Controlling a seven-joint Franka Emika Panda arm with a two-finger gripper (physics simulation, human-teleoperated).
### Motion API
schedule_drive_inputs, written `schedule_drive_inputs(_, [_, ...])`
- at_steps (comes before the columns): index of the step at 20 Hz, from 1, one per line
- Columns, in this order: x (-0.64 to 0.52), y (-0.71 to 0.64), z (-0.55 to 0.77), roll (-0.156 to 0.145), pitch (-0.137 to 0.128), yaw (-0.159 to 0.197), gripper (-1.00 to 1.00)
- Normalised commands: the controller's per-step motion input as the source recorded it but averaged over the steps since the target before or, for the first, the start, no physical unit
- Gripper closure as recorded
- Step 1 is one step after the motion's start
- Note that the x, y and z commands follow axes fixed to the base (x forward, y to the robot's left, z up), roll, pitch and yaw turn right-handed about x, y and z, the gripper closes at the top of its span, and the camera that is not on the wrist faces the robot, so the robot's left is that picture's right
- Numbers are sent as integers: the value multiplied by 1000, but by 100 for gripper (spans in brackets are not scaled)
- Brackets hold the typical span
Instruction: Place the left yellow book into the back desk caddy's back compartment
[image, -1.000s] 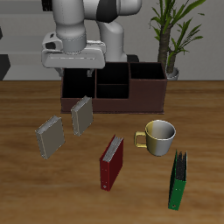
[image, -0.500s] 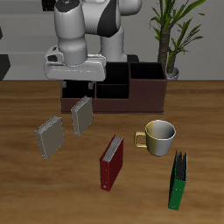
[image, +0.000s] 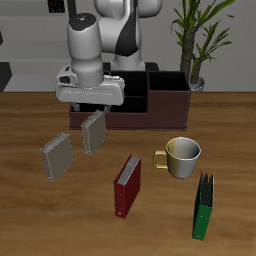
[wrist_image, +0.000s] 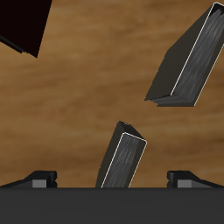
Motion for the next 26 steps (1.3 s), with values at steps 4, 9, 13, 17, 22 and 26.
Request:
schedule_drive_inputs(4, [48, 27, -266, -6, 15, -18, -100])
schedule_drive_inputs(9, [-29, -22, -273, 0, 30, -34, -100])
schedule_drive_inputs(13, [-40, -67, -197, -7, 21, -31, 100])
schedule_drive_inputs(17, [-5, -84, -199, -13, 31, -12, 100])
schedule_drive_inputs(22, [4, -28, -77, 6, 21, -16, 100])
schedule_drive_inputs(26, [88, 66, 4, 11, 4, 9, 100])
